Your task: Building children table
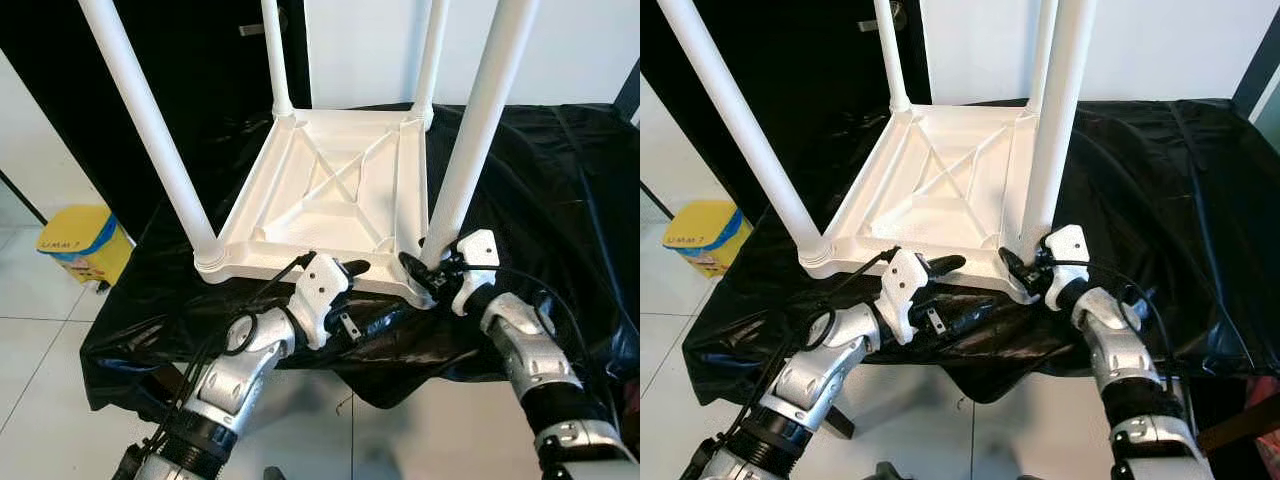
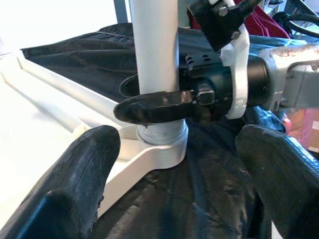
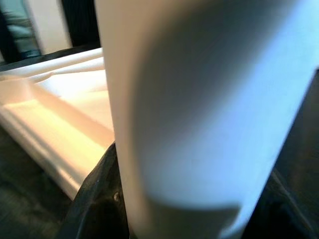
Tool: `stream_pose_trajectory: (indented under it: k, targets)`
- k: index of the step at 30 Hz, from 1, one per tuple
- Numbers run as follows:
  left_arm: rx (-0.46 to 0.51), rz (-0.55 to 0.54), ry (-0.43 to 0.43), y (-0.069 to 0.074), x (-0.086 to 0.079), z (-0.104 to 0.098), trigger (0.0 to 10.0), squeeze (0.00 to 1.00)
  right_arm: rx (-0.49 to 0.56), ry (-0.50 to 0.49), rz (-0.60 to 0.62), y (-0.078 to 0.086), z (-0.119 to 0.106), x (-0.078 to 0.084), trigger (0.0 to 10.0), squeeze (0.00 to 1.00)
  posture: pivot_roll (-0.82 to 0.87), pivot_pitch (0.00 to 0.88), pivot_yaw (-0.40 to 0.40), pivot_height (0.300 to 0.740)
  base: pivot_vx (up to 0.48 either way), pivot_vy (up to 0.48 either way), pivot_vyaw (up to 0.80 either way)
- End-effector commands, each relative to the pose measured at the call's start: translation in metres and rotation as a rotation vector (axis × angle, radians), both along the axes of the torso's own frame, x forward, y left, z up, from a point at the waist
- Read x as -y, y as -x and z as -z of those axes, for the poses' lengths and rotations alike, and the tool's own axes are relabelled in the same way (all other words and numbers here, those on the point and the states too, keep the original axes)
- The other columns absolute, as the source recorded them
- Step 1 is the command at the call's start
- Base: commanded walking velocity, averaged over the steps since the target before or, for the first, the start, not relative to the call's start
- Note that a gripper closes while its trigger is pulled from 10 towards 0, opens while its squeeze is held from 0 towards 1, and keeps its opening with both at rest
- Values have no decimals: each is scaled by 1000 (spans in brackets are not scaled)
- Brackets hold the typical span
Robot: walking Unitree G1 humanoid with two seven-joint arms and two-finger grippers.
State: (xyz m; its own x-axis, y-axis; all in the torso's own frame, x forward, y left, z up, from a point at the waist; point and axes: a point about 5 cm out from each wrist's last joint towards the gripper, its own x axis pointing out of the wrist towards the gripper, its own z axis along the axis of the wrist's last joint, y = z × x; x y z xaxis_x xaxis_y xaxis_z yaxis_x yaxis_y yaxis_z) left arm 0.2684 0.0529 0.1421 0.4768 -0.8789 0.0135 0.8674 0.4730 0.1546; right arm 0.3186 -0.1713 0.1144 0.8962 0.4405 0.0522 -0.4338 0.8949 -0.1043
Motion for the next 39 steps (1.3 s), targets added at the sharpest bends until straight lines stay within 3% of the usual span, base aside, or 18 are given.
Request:
stream_pose_trajectory:
  k: [1, 7, 14, 18, 21, 25, 35, 36, 39]
  targets:
    - [-5, 12, -16, 2, 1, 2, 10000, 0, -26, -7, 82, 3, 7, 2, 10000, 0, -155, 0, 27, 740, 0, 0, 0]
    - [-6, 2, -15, 3, -1, 2, 10000, 0, -54, -48, 183, 12, 15, -16, 10000, 0, -150, 0, 25, 740, 0, 0, 0]
    - [1, -37, -20, -1, -8, 1, 10000, 0, -108, -95, 491, 19, 24, -25, 10000, 0, -137, 0, 17, 740, 0, 0, 0]
    - [3, -42, -21, -2, -9, 0, 10000, 0, -110, -103, 506, 20, 24, -26, 10000, 0, -137, 0, 17, 740, 0, 0, 0]
    - [8, -54, -22, -4, -12, -1, 10000, 0, -106, -126, 504, 23, 20, -42, 10000, 0, -138, 0, 16, 740, 0, 0, 0]
    - [10, -55, -23, -5, -12, -1, 10000, 0, -93, -132, 470, 25, 17, -47, 10000, 0, -139, 0, 15, 740, 0, 0, 0]
    - [17, -61, -22, -9, -12, -2, 10000, 0, -67, -125, 473, 24, 12, -46, 10000, 0, -145, 0, 19, 740, 0, 0, 0]
    - [22, -64, -22, -10, -12, -3, 10000, 0, -57, -121, 474, 23, 10, -44, 10000, 1000, -146, 0, 21, 740, 0, 0, 0]
    - [28, -74, -22, -14, -14, -4, 10000, 0, -37, -123, 456, 24, 7, -40, 10000, 1000, -150, 0, 24, 740, 0, 0, 0]
